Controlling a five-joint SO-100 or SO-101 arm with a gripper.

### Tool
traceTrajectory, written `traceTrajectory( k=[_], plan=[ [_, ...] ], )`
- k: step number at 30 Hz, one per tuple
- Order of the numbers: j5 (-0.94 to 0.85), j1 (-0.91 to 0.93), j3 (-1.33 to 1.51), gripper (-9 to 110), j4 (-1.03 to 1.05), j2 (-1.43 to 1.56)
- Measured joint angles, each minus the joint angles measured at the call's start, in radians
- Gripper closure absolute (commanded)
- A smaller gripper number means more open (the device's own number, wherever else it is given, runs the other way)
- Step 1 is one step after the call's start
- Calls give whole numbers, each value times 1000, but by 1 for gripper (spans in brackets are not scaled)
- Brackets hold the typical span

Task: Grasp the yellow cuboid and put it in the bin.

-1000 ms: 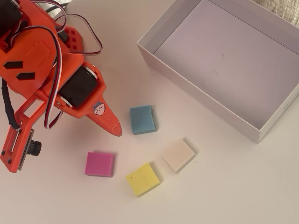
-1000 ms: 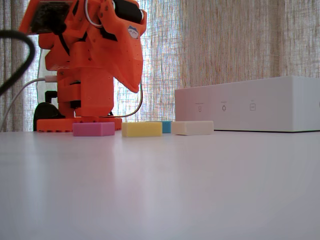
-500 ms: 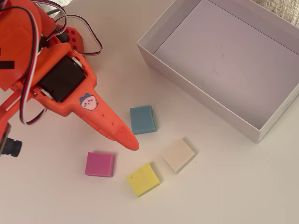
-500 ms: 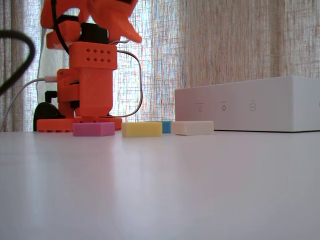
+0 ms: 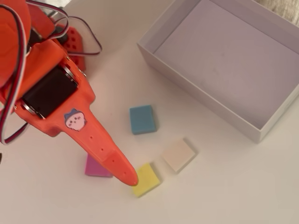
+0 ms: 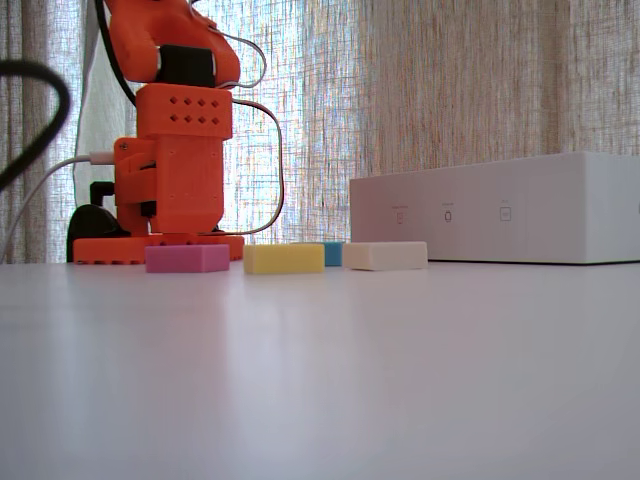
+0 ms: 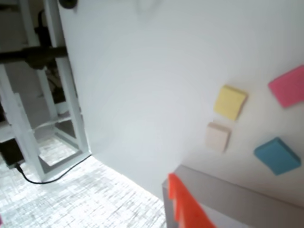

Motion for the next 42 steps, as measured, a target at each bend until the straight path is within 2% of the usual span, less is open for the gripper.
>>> traceTrajectory(
  k=[8,15,26,42],
  plan=[
    [94,-40,44,56,0,-175],
    [95,28,92,56,0,-311],
    [41,100,252,56,-144,-422],
    [46,103,262,56,-296,-584]
  ],
)
